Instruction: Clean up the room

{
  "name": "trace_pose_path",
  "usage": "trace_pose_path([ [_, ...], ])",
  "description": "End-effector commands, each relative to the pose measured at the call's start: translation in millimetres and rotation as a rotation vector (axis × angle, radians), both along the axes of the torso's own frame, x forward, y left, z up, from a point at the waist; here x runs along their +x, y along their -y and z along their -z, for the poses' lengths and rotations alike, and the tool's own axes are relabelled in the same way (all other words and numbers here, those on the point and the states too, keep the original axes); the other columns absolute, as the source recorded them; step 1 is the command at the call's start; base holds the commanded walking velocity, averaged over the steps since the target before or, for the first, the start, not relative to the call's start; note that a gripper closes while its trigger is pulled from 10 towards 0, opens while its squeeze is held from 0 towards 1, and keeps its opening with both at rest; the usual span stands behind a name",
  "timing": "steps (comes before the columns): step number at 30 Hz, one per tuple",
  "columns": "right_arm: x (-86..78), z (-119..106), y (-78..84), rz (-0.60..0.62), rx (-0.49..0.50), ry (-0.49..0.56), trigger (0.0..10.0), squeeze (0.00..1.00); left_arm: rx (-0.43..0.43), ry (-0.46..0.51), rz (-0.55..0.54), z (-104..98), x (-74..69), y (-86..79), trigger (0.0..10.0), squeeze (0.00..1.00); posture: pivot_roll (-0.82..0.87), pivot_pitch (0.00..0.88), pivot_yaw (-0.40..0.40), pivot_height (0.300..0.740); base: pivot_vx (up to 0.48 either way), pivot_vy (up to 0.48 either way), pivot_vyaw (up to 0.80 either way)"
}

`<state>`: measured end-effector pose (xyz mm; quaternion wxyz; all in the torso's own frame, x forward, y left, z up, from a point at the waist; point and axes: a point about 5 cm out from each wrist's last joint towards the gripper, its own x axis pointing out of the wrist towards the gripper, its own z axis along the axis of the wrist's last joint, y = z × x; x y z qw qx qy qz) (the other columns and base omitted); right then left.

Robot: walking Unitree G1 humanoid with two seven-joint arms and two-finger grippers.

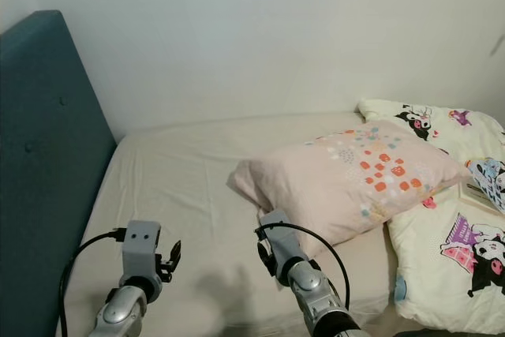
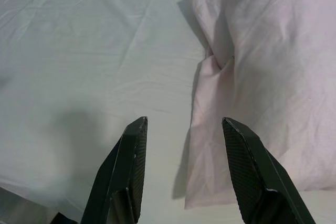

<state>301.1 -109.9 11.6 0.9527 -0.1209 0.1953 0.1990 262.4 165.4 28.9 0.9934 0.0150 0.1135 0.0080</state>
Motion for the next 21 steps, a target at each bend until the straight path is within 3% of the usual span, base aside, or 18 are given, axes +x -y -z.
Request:
trace_pose_path([
  [1, -2.6, 2.6, 0.3, -0.001, 0.002, -0.006, 10.0, 0.00, 0.006, -0.021, 0.006, 3.5, -2.1, 1.0, 10.0, 0.00, 0.04, 0.053, -0.026, 0.740, 0.000, 0.000, 0.00],
  [21, -2.0, 2.3, 2.7, 0.005, -0.001, -0.008, 10.0, 0.00, 0.003, -0.018, 0.009, 3.1, -1.7, 3.4, 10.0, 0.00, 0.03, 0.061, -0.029, 0.740, 0.000, -0.402, 0.00],
])
